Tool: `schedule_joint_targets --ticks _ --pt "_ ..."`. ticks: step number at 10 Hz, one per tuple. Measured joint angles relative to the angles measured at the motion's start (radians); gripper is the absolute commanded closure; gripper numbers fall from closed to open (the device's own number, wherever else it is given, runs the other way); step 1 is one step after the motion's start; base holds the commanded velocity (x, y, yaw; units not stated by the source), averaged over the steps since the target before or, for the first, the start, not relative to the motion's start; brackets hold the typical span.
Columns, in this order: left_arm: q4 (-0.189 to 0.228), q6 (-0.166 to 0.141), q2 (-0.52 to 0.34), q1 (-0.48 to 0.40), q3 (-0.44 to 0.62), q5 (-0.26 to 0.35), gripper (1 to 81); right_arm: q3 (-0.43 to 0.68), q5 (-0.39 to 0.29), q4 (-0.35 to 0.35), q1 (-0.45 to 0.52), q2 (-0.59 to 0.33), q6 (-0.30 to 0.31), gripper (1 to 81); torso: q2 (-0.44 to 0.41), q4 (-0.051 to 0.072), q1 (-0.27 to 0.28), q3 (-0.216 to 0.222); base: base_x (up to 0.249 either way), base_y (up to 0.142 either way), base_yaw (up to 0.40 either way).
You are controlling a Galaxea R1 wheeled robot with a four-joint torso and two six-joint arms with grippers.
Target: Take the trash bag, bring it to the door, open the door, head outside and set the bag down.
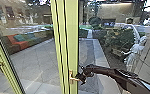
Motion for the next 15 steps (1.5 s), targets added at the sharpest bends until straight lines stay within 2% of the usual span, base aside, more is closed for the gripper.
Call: schedule_joint_targets --ticks 9,13,15 --pt "-0.001 0.000 0.006 0.000 -0.004 -0.001 81.1 -0.041 0.009 -0.041 -0.024 0.009 -0.010 1.0 0.000 0.000 -0.001 0.000 0.000 0.000 0.000" --pt "-0.001 0.000 0.010 0.000 -0.005 0.000 81.1 -0.013 0.039 -0.052 -0.035 -0.005 -0.006 1.0 0.000 0.000 -0.001 0.001 0.000 0.000 0.000" --pt "-0.001 0.000 0.011 -0.001 -0.010 -0.002 81.1 0.001 0.029 -0.056 -0.025 -0.008 -0.006 1.0 -0.001 0.000 -0.002 -0.016 0.000 0.000 0.000"
